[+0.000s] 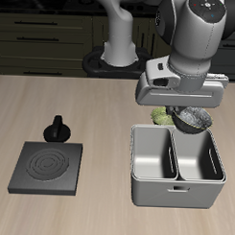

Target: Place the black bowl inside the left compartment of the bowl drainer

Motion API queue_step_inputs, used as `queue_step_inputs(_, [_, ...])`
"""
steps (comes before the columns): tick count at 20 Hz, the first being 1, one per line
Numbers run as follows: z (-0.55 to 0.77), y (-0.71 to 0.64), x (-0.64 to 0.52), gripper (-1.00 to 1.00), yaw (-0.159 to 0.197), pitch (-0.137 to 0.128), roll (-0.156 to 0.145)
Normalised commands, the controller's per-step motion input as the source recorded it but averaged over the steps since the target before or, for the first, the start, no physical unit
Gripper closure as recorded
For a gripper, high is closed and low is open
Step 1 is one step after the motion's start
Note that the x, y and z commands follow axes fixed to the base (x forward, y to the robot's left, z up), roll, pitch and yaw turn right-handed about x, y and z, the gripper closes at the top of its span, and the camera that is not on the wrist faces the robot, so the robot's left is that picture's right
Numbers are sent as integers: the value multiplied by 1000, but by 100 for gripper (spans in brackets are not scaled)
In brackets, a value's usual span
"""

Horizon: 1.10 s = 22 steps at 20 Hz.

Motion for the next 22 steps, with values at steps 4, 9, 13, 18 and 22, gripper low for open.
queue_step_inputs(4, [-183,114,-43,100,10,23,21])
queue_step_inputs(9, [-133,125,-48,100,19,14,29])
queue_step_inputs(13, [-115,-53,30,100,8,19,0])
queue_step_inputs(18, [-164,-17,-34,100,27,19,-28])
queue_step_inputs(22, [-110,-91,-72,-100,15,20,30])
